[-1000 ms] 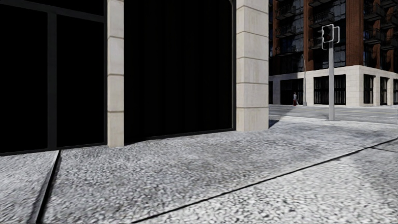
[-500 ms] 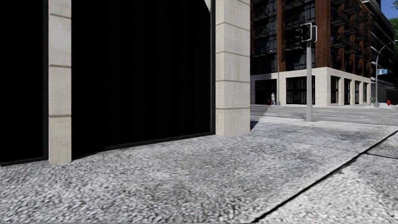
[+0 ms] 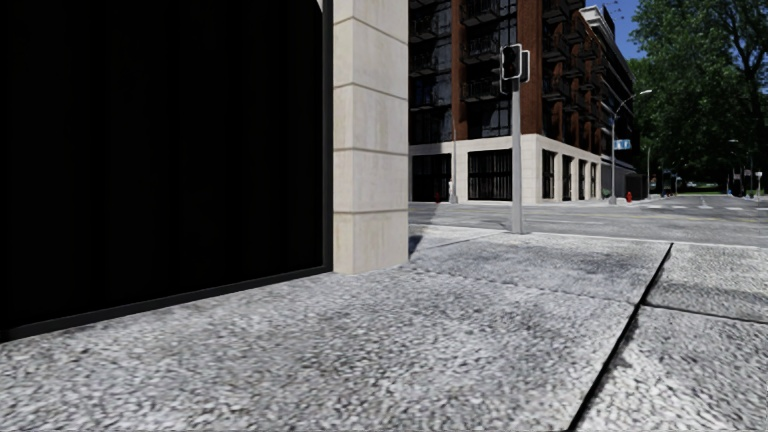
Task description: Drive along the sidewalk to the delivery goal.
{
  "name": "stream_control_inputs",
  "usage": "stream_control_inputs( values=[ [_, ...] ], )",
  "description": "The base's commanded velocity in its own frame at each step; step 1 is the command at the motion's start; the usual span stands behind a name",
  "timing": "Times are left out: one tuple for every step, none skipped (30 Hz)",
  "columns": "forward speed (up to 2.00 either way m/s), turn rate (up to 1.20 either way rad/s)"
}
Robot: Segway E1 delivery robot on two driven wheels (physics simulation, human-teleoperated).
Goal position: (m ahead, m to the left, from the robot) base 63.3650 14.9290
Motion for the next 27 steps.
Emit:
stream_control_inputs(
  values=[
    [1.31,-0.53],
    [1.31,-0.53],
    [1.31,-0.53],
    [1.31,-0.53],
    [1.31,-0.53],
    [1.31,-0.53],
    [1.32,-0.53],
    [1.34,-0.53],
    [1.39,-0.53],
    [1.39,-0.53],
    [1.42,-0.53],
    [1.45,-0.53],
    [1.45,-0.53],
    [1.46,-0.53],
    [1.46,-0.53],
    [1.46,-0.53],
    [1.46,-0.53],
    [1.46,-0.53],
    [1.46,-0.53],
    [1.46,-0.53],
    [1.46,-0.53],
    [1.46,-0.53],
    [1.46,-0.53],
    [1.46,-0.49],
    [1.46,-0.49],
    [1.46,-0.46],
    [1.46,-0.45]
  ],
)
